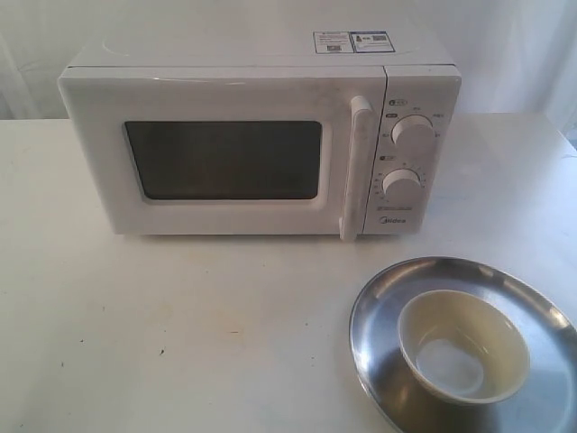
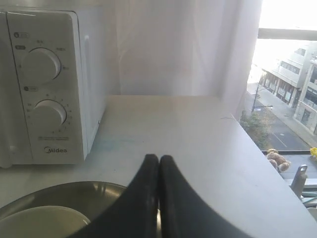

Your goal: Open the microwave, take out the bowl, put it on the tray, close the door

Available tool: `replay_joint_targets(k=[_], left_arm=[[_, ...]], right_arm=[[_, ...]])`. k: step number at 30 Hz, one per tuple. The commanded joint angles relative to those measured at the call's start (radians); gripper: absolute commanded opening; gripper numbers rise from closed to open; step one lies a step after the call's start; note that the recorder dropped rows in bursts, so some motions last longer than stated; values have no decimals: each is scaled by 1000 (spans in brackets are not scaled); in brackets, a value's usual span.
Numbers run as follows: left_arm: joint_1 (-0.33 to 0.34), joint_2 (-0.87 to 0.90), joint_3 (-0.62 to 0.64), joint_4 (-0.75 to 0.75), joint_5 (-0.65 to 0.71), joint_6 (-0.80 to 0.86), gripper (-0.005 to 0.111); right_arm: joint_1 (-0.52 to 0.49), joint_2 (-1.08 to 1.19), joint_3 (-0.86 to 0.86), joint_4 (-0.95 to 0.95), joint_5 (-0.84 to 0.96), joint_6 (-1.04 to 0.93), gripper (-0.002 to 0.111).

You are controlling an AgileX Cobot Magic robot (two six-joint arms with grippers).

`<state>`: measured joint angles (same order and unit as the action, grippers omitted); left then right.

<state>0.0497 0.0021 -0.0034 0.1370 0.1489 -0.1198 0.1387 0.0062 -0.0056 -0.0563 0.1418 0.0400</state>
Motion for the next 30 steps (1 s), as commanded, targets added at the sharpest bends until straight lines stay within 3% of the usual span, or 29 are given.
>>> replay_joint_targets(k=[1,30], left_arm=[[-2,-2,3,-2,0,-5,0],[-2,-2,3,-2,0,-5,0]], right_arm=[[-11,-6,6,8,18,-16,0],[-11,-6,6,16,34,-6,0]])
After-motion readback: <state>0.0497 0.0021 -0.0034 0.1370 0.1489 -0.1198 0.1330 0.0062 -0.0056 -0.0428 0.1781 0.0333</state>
